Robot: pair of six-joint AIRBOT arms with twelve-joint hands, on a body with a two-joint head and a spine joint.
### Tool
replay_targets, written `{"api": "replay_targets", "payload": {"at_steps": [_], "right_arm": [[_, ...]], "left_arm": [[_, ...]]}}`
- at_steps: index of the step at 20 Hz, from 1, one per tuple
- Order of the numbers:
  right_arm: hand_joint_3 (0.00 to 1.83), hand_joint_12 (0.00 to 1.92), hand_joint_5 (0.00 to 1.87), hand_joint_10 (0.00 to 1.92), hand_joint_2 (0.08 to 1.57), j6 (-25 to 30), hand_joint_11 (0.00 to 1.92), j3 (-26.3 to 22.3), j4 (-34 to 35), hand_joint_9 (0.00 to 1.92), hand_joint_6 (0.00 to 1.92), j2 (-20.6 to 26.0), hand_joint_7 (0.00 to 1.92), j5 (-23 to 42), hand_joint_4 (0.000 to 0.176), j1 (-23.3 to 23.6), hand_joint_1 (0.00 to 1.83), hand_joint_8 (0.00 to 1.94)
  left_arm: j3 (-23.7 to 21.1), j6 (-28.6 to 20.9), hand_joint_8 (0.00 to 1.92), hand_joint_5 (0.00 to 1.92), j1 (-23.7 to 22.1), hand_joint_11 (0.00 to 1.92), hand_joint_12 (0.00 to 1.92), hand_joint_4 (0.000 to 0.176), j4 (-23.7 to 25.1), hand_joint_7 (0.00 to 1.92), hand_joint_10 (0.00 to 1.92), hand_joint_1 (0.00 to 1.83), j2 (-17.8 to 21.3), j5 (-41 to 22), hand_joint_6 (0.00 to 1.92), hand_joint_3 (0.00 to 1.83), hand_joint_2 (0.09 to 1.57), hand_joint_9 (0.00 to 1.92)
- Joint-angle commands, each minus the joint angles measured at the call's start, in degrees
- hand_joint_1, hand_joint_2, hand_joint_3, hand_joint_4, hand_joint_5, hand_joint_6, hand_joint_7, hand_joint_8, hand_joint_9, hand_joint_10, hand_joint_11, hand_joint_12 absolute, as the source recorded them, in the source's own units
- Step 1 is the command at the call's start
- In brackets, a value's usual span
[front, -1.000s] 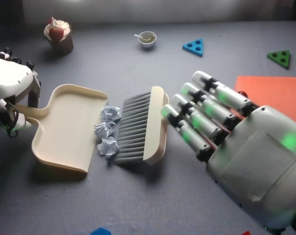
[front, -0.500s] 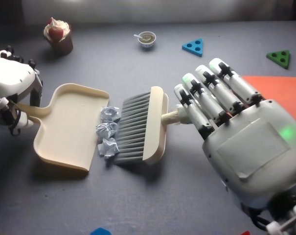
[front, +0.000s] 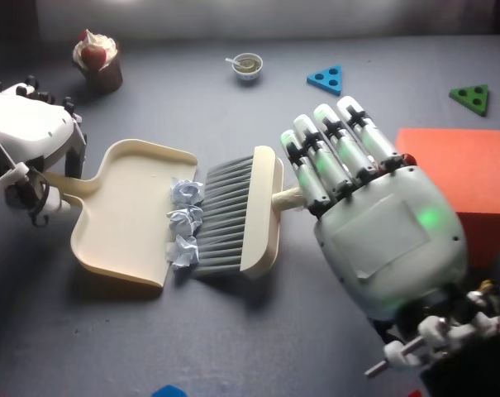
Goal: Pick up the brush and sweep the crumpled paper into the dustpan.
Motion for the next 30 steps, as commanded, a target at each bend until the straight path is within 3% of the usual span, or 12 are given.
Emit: {"api": "replay_targets", "payload": {"at_steps": [1,14,20,24,26,27,28,29,30], "right_arm": [[0.0,0.02,0.12,0.01,0.96,-0.2,0.19,1.1,-5.2,0.11,0.01,-0.7,0.07,-4.7,0.0,0.2,1.14,0.0],[0.0,0.01,0.1,0.0,0.97,1.9,0.16,20.8,-3.6,0.1,0.01,-11.8,0.06,-4.5,0.0,2.8,1.15,0.01],[0.0,0.01,0.17,0.0,0.95,3.0,0.17,24.2,1.1,0.12,0.01,-13.8,0.08,-3.7,0.0,3.5,1.17,0.0],[0.0,0.03,0.2,0.01,0.92,3.3,0.22,25.3,0.3,0.15,0.01,-14.2,0.13,-3.4,0.0,3.5,1.15,0.01],[0.0,0.09,0.34,0.02,0.91,3.5,0.35,25.5,0.0,0.37,0.01,-14.3,0.32,-3.1,0.0,3.5,1.19,0.01],[0.0,0.09,0.34,0.02,0.91,3.6,0.35,25.5,-0.4,0.37,0.01,-14.3,0.32,-3.0,0.0,3.5,1.19,0.01],[0.0,0.16,0.5,0.03,0.92,3.6,0.5,25.5,-0.5,0.6,0.02,-14.3,0.56,-3.0,0.0,3.5,1.23,0.02],[0.0,0.67,0.8,0.04,0.96,3.6,0.49,25.3,-0.8,0.92,0.01,-14.3,0.93,-2.9,0.0,3.4,1.22,0.0],[0.0,1.26,1.12,0.62,1.01,3.6,0.41,25.3,-0.9,0.82,0.47,-14.3,1.06,-2.9,0.0,3.3,1.2,0.07]], "left_arm": [[0.5,0.2,0.0,1.01,-0.6,0.04,0.75,0.0,2.2,0.41,0.0,1.12,0.1,-4.7,0.92,0.0,1.11,0.39],[0.9,0.3,0.0,0.96,-1.3,0.03,0.75,0.0,2.4,0.39,0.01,1.08,-0.4,-4.0,1.02,0.0,1.13,0.37],[1.0,0.9,0.0,0.94,-2.3,0.0,0.73,0.0,2.4,0.36,0.0,1.08,-1.1,-3.7,1.04,0.0,1.14,0.34],[1.0,1.2,0.0,0.93,-2.6,0.0,0.73,0.0,2.4,0.35,0.0,1.08,-1.1,-3.5,1.05,0.0,1.15,0.33],[1.0,1.2,0.0,0.95,-2.6,0.0,0.78,0.0,2.4,0.36,0.01,1.09,-1.1,-3.4,1.03,0.0,1.14,0.35],[1.0,1.2,0.0,0.95,-2.6,0.0,0.78,0.0,2.4,0.36,0.01,1.09,-1.1,-3.4,1.03,0.0,1.14,0.35],[1.0,1.2,0.0,0.94,-2.6,0.0,0.76,0.0,2.4,0.36,0.0,1.09,-1.0,-3.4,1.04,0.0,1.14,0.35],[1.0,1.2,0.0,0.94,-2.6,0.0,0.75,0.0,2.5,0.37,0.0,1.07,-1.0,-3.5,1.05,0.0,1.14,0.34],[1.1,1.2,0.0,0.93,-2.7,0.0,0.74,0.029,2.5,0.36,0.0,1.05,-1.0,-3.5,1.06,0.0,1.15,0.33]]}}
